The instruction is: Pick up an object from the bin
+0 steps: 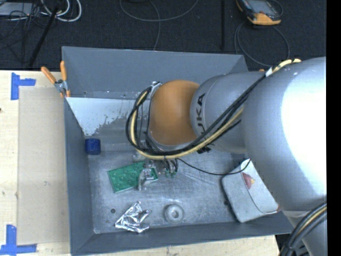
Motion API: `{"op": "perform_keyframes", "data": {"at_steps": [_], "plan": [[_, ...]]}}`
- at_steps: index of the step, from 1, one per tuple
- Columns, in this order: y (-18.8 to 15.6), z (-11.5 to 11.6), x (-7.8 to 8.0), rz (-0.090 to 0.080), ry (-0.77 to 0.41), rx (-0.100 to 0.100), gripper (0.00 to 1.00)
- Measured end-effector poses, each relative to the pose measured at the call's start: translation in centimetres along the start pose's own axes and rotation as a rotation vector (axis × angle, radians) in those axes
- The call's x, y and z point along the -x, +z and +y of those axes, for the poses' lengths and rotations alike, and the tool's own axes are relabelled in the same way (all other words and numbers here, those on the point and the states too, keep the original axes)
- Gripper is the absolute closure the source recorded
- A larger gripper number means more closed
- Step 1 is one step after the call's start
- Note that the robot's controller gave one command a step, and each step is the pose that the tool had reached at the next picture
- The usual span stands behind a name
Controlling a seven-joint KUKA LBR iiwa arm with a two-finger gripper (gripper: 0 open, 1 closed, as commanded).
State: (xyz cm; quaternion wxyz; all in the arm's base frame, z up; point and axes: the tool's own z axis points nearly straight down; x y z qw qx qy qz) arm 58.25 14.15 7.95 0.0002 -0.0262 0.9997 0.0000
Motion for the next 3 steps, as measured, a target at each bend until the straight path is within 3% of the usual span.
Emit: {"op": "perform_keyframes", "data": {"at_steps": [1, 2, 3], "plan": [[-2.8, 0.0, 0.0, -0.002, 0.000, 0.001, 1.00], [-8.3, 0.0, 0.2, -0.005, 0.000, 0.001, 1.00], [-9.8, 0.0, 0.2, -0.002, -0.001, 0.000, 1.00]]}}
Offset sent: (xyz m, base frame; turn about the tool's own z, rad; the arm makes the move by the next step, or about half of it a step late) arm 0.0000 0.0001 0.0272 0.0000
